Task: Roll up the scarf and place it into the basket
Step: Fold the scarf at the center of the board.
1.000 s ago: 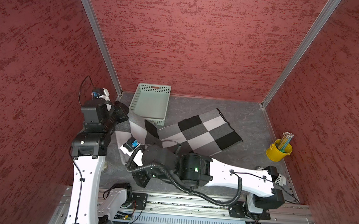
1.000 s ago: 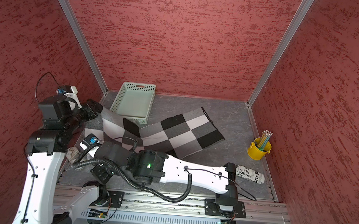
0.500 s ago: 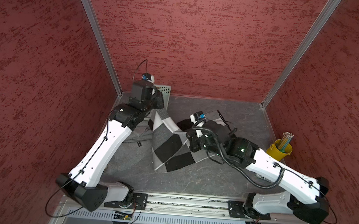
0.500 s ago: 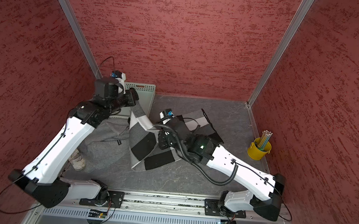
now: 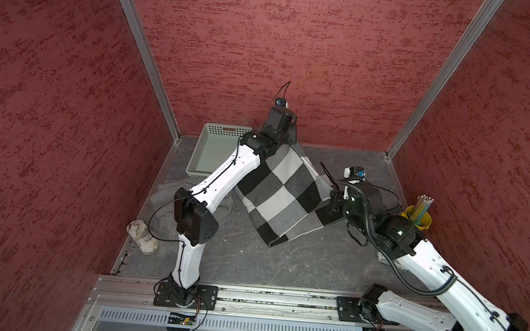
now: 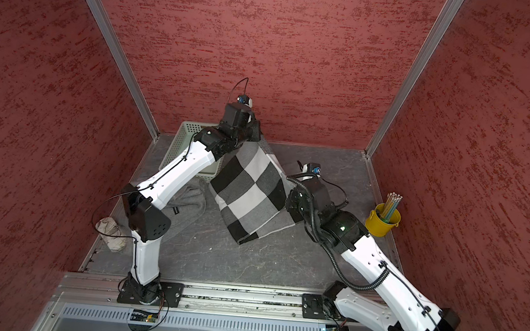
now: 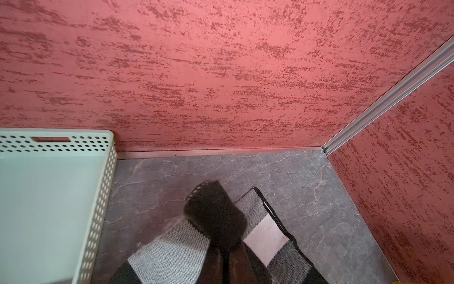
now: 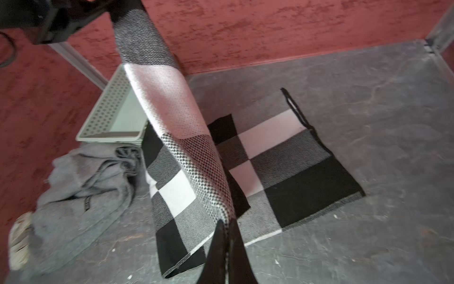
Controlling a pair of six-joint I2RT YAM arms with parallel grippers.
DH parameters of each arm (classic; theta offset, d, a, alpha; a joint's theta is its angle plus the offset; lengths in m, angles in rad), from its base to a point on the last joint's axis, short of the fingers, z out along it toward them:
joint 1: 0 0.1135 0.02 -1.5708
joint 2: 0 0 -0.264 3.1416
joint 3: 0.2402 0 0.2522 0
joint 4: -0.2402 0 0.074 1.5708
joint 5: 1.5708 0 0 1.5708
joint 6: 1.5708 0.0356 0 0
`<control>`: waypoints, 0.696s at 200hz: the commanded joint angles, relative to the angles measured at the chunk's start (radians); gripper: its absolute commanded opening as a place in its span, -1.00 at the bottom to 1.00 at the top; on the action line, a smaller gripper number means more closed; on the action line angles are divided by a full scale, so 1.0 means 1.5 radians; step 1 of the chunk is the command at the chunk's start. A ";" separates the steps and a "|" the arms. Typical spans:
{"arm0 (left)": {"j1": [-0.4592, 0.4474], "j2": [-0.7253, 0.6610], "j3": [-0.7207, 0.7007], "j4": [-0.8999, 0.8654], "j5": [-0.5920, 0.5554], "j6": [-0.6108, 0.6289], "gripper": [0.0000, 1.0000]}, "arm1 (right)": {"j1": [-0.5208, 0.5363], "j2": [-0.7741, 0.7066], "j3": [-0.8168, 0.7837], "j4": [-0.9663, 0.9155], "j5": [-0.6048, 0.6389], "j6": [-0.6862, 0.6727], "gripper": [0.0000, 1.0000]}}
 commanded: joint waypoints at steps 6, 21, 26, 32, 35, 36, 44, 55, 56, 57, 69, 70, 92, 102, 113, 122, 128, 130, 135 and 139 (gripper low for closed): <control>0.004 0.042 0.031 0.086 0.025 -0.010 -1.00 | -0.076 0.015 -0.013 -0.010 0.016 -0.017 -1.00; 0.005 0.075 0.058 0.087 0.049 -0.017 -1.00 | -0.119 0.027 -0.018 -0.006 0.002 -0.021 -1.00; 0.005 0.087 0.072 0.082 0.058 -0.021 -1.00 | -0.129 0.028 -0.020 -0.004 -0.005 -0.022 -1.00; 0.005 0.100 0.086 0.079 0.068 -0.023 -1.00 | -0.138 0.029 -0.022 0.000 -0.014 -0.022 -1.00; 0.005 0.106 0.091 0.078 0.073 -0.023 -1.00 | -0.141 0.029 -0.023 0.003 -0.019 -0.022 -1.00; 0.005 0.108 0.092 0.078 0.077 -0.023 -1.00 | -0.142 0.029 -0.023 0.004 -0.020 -0.022 -1.00; 0.005 0.119 0.100 0.081 0.086 -0.027 -1.00 | -0.144 0.028 -0.026 0.010 -0.035 -0.021 -1.00; 0.006 0.128 0.101 0.088 0.098 -0.035 -1.00 | -0.146 0.028 -0.027 0.012 -0.053 -0.016 -1.00; 0.007 0.128 0.100 0.088 0.100 -0.035 -1.00 | -0.146 0.028 -0.027 0.012 -0.055 -0.015 -1.00; 0.007 0.129 0.100 0.088 0.101 -0.037 -1.00 | -0.145 0.028 -0.027 0.012 -0.057 -0.014 -1.00; 0.010 0.134 0.100 0.090 0.108 -0.041 -1.00 | -0.145 0.026 -0.027 0.012 -0.081 -0.008 -1.00; 0.010 0.134 0.100 0.090 0.109 -0.041 -1.00 | -0.145 0.025 -0.027 0.012 -0.083 -0.007 -1.00; 0.017 0.136 0.100 0.091 0.118 -0.040 -1.00 | -0.145 0.014 -0.029 0.009 -0.117 0.010 -1.00; 0.021 0.133 0.097 0.090 0.129 -0.043 -1.00 | -0.145 0.006 -0.026 0.009 -0.140 0.017 -1.00; 0.026 0.123 0.085 0.090 0.139 -0.047 -1.00 | -0.145 -0.004 -0.023 0.014 -0.179 0.028 -1.00; 0.030 0.110 0.067 0.095 0.148 -0.046 -1.00 | -0.145 -0.010 -0.020 0.020 -0.211 0.036 -1.00; 0.033 0.098 0.054 0.100 0.153 -0.047 -1.00 | -0.144 -0.013 -0.018 0.023 -0.232 0.042 -1.00; 0.035 0.094 0.049 0.101 0.155 -0.047 -1.00 | -0.145 -0.014 -0.017 0.025 -0.239 0.043 -1.00; 0.038 0.082 0.036 0.102 0.160 -0.049 -1.00 | -0.143 -0.017 -0.015 0.030 -0.256 0.047 -1.00; 0.041 0.072 0.027 0.102 0.164 -0.050 -1.00 | -0.142 -0.019 -0.014 0.033 -0.270 0.050 -1.00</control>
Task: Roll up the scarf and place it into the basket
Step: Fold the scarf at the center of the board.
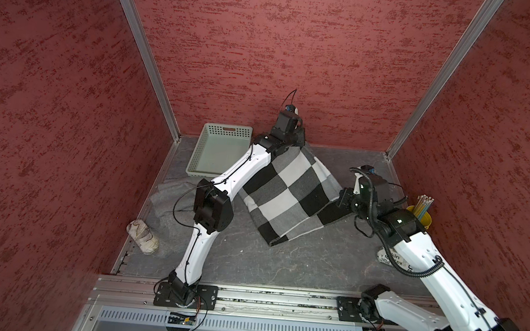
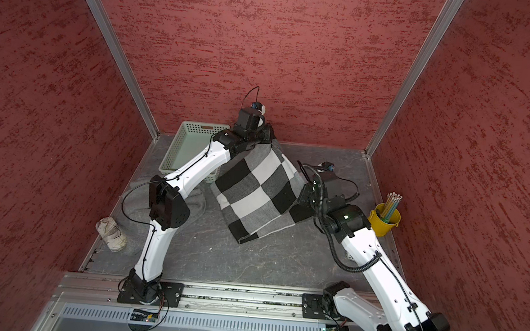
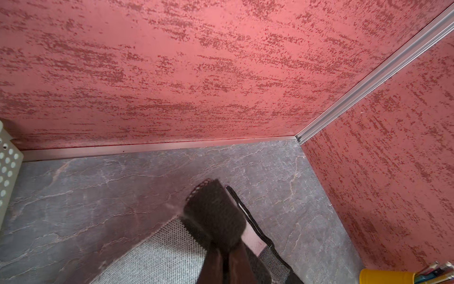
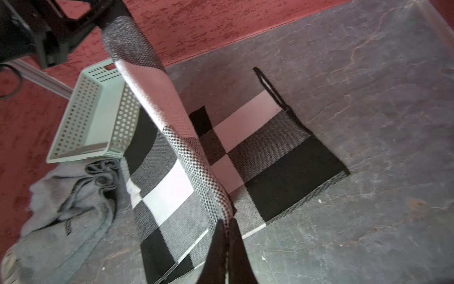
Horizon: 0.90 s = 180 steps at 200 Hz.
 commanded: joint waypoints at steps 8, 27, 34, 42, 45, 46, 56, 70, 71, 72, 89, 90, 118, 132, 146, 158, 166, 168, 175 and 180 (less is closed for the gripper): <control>0.027 -0.076 -0.054 0.036 0.032 -0.009 -1.00 | 0.007 -0.027 0.014 0.026 -0.127 0.040 -1.00; 0.038 -0.151 -0.108 0.024 0.031 0.007 -1.00 | 0.051 -0.027 0.039 0.041 -0.151 0.049 -1.00; 0.041 -0.186 -0.138 0.025 0.023 0.015 -1.00 | 0.076 -0.024 0.053 0.045 -0.149 0.052 -1.00; 0.045 -0.232 -0.176 0.028 0.013 0.024 -1.00 | 0.111 -0.017 0.070 0.048 -0.141 0.055 -1.00; 0.047 -0.250 -0.192 0.030 0.008 0.026 -1.00 | 0.127 -0.013 0.078 0.049 -0.137 0.057 -1.00; 0.048 -0.256 -0.197 0.031 0.008 0.027 -1.00 | 0.132 -0.012 0.080 0.050 -0.135 0.057 -1.00; 0.054 -0.319 -0.252 0.036 -0.004 0.033 -1.00 | 0.186 0.003 0.105 0.057 -0.119 0.058 -1.00; 0.066 -0.411 -0.336 0.043 -0.020 0.035 -1.00 | 0.264 0.030 0.141 0.069 -0.097 0.060 -1.00; 0.067 -0.418 -0.342 0.044 -0.022 0.035 -1.00 | 0.269 0.032 0.144 0.070 -0.096 0.060 -1.00; 0.068 -0.424 -0.348 0.044 -0.023 0.036 -1.00 | 0.275 0.034 0.146 0.071 -0.094 0.060 -1.00; 0.089 -0.538 -0.449 0.053 -0.035 0.032 -1.00 | 0.357 0.073 0.182 0.091 -0.071 0.062 -1.00; 0.090 -0.541 -0.456 0.053 -0.037 0.033 -1.00 | 0.362 0.076 0.183 0.091 -0.070 0.061 -1.00; 0.134 -0.702 -0.579 0.031 -0.053 0.023 -1.00 | 0.462 0.175 0.267 0.100 -0.083 0.050 -1.00; 0.160 -0.763 -0.620 0.011 -0.055 0.019 -1.00 | 0.494 0.225 0.310 0.108 -0.114 0.047 -1.00; 0.190 -0.816 -0.655 -0.003 -0.054 0.014 -1.00 | 0.520 0.272 0.359 0.106 -0.138 0.041 -1.00; 0.220 -0.851 -0.677 -0.010 -0.046 0.012 -1.00 | 0.537 0.308 0.395 0.104 -0.154 0.037 -1.00; 0.241 -0.867 -0.686 -0.015 -0.038 0.008 -1.00 | 0.545 0.323 0.413 0.109 -0.170 0.035 -1.00; 0.247 -0.871 -0.688 -0.016 -0.035 0.008 -1.00 | 0.546 0.326 0.416 0.110 -0.174 0.035 -1.00; 0.267 -0.879 -0.695 -0.017 -0.023 0.004 -1.00 | 0.549 0.334 0.424 0.120 -0.190 0.039 -1.00; 0.280 -0.882 -0.699 -0.016 -0.015 0.002 -1.00 | 0.549 0.337 0.427 0.126 -0.200 0.043 -1.00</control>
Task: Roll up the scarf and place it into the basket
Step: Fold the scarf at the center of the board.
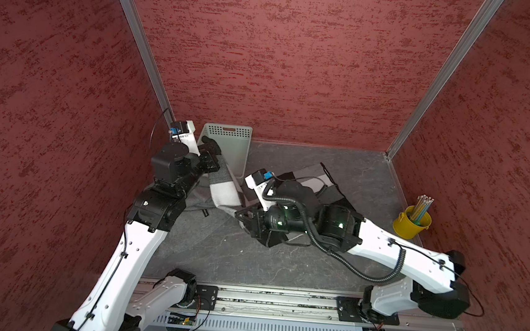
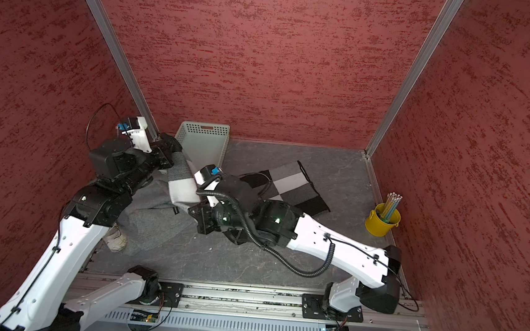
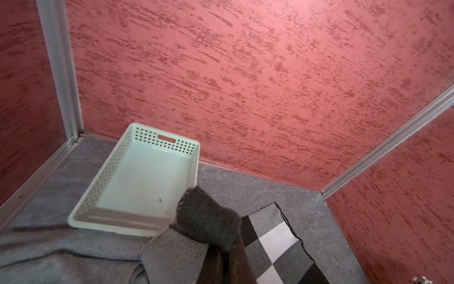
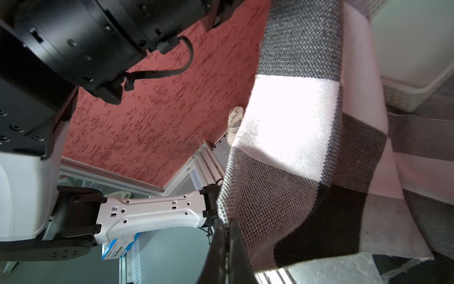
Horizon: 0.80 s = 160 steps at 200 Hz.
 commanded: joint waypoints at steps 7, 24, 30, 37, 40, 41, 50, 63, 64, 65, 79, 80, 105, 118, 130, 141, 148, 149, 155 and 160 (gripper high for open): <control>0.064 -0.028 -0.021 0.000 0.037 -0.018 -1.00 | 0.015 0.015 0.045 0.042 -0.070 0.009 -1.00; 0.095 -0.016 -0.030 0.012 0.067 -0.030 -1.00 | 0.015 0.007 0.044 0.040 -0.061 0.012 -1.00; 0.100 -0.007 -0.032 0.018 0.074 -0.033 -1.00 | 0.015 -0.001 0.041 0.037 -0.044 0.012 -1.00; 0.102 0.003 -0.034 0.029 0.082 -0.037 -1.00 | 0.015 -0.015 0.033 0.036 -0.028 0.013 -1.00; 0.102 0.010 -0.034 0.032 0.084 -0.038 -1.00 | 0.014 -0.022 0.029 0.037 -0.021 0.013 -1.00; 0.102 0.011 -0.034 0.033 0.085 -0.039 -1.00 | 0.015 -0.023 0.027 0.037 -0.018 0.013 -1.00; 0.101 0.030 -0.029 0.043 0.096 -0.044 -1.00 | 0.013 -0.047 0.011 0.036 0.010 0.017 -1.00; 0.091 0.057 -0.019 0.057 0.115 -0.048 -1.00 | 0.006 -0.097 -0.022 0.039 0.047 0.024 -1.00; 0.087 0.060 -0.017 0.058 0.115 -0.048 -1.00 | 0.006 -0.100 -0.025 0.039 0.050 0.026 -1.00; 0.085 0.062 -0.016 0.059 0.114 -0.048 -1.00 | 0.004 -0.104 -0.027 0.039 0.054 0.027 -1.00; 0.041 0.096 0.004 0.069 0.096 -0.034 -1.00 | -0.022 -0.157 -0.076 0.041 0.084 0.048 -1.00; 0.037 0.099 0.006 0.068 0.094 -0.033 -1.00 | -0.024 -0.160 -0.080 0.041 0.085 0.050 -1.00; -0.047 0.186 0.058 0.078 0.057 -0.011 -1.00 | -0.097 -0.243 -0.193 0.045 0.103 0.090 -1.00; -0.080 0.239 0.082 0.086 0.057 -0.008 -1.00 | -0.139 -0.268 -0.245 0.038 0.103 0.102 -1.00; -0.108 0.289 0.105 0.095 0.054 -0.004 -1.00 | -0.174 -0.288 -0.291 0.039 0.096 0.111 -1.00; -0.129 0.331 0.124 0.105 0.052 -0.002 -1.00 | -0.204 -0.302 -0.328 0.044 0.087 0.116 -1.00; -0.141 0.357 0.134 0.113 0.049 -0.002 -1.00 | -0.221 -0.310 -0.343 0.038 0.089 0.114 -1.00; -0.142 0.361 0.137 0.114 0.049 -0.002 -1.00 | -0.223 -0.311 -0.345 0.037 0.089 0.114 -1.00; -0.150 0.382 0.150 0.118 0.047 -0.002 -1.00 | -0.237 -0.318 -0.354 0.030 0.092 0.110 -1.00; -0.156 0.400 0.162 0.121 0.045 0.000 -1.00 | -0.248 -0.325 -0.360 0.022 0.098 0.106 -1.00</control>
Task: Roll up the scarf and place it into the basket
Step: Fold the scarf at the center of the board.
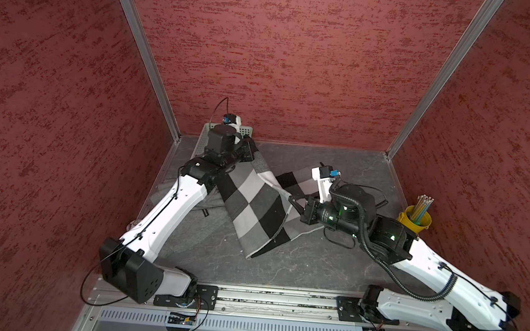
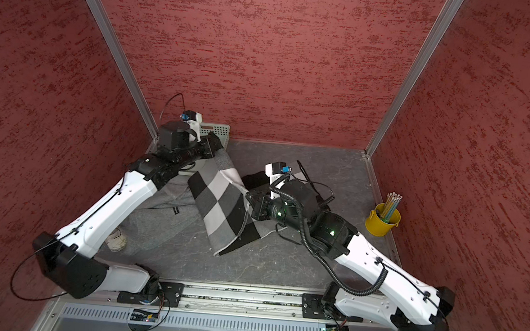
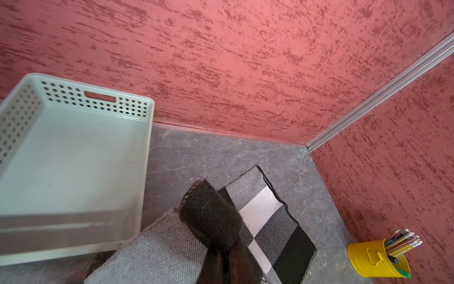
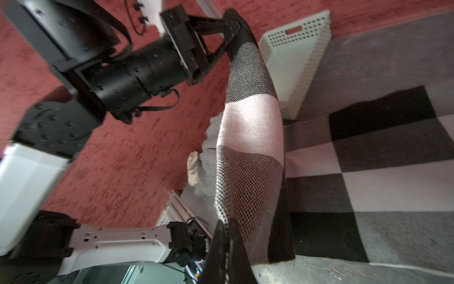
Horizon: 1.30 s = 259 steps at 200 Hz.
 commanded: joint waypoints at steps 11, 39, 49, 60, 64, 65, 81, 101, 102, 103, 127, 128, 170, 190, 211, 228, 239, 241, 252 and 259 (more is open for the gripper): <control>-0.039 0.102 0.070 0.049 -0.027 0.018 -1.00 | -0.068 -0.037 -0.041 -0.035 0.035 0.008 -1.00; -0.051 0.195 0.149 0.057 -0.021 0.024 -1.00 | -0.140 -0.058 -0.075 -0.058 0.049 -0.014 -1.00; -0.055 0.226 0.175 0.066 -0.018 0.025 -1.00 | -0.167 -0.057 -0.090 -0.060 0.051 -0.022 -1.00; -0.058 0.260 0.202 0.070 -0.007 0.026 -1.00 | -0.191 -0.057 -0.109 -0.052 0.059 -0.025 -1.00; -0.059 0.272 0.211 0.072 -0.003 0.026 -1.00 | -0.199 -0.058 -0.115 -0.046 0.059 -0.027 -1.00; -0.059 0.275 0.214 0.072 -0.002 0.027 -1.00 | -0.201 -0.057 -0.117 -0.045 0.060 -0.027 -1.00; -0.062 0.322 0.256 0.064 0.015 0.022 -1.00 | -0.227 -0.053 -0.132 -0.035 0.065 -0.029 -1.00; -0.071 0.373 0.299 0.061 0.033 0.019 -1.00 | -0.247 -0.052 -0.134 -0.042 0.090 -0.036 -1.00; -0.072 0.375 0.301 0.062 0.033 0.019 -1.00 | -0.248 -0.052 -0.133 -0.044 0.092 -0.036 -1.00; -0.073 0.377 0.303 0.062 0.033 0.019 -1.00 | -0.249 -0.052 -0.133 -0.044 0.094 -0.036 -1.00; -0.085 0.430 0.348 0.072 0.055 0.008 -1.00 | -0.277 -0.057 -0.134 -0.067 0.139 -0.045 -1.00; -0.086 0.433 0.350 0.073 0.056 0.008 -1.00 | -0.279 -0.057 -0.134 -0.068 0.140 -0.045 -1.00; -0.102 0.524 0.457 0.055 0.095 -0.006 -1.00 | -0.324 -0.062 -0.152 -0.080 0.153 -0.047 -1.00; -0.106 0.564 0.500 0.056 0.113 -0.014 -1.00 | -0.338 -0.056 -0.164 -0.081 0.172 -0.051 -1.00; -0.107 0.595 0.523 0.068 0.129 -0.032 -1.00 | -0.353 -0.045 -0.168 -0.090 0.198 -0.056 -1.00; -0.107 0.616 0.535 0.076 0.138 -0.043 -1.00 | -0.362 -0.036 -0.171 -0.100 0.226 -0.058 -1.00; -0.106 0.630 0.543 0.080 0.149 -0.050 -1.00 | -0.367 -0.031 -0.173 -0.103 0.238 -0.059 -1.00; -0.106 0.633 0.544 0.081 0.151 -0.053 -1.00 | -0.368 -0.030 -0.174 -0.104 0.240 -0.058 -1.00; -0.106 0.647 0.555 0.083 0.164 -0.063 -1.00 | -0.372 -0.025 -0.180 -0.108 0.255 -0.057 -1.00; -0.107 0.660 0.563 0.085 0.173 -0.069 -1.00 | -0.374 -0.022 -0.185 -0.109 0.265 -0.055 -1.00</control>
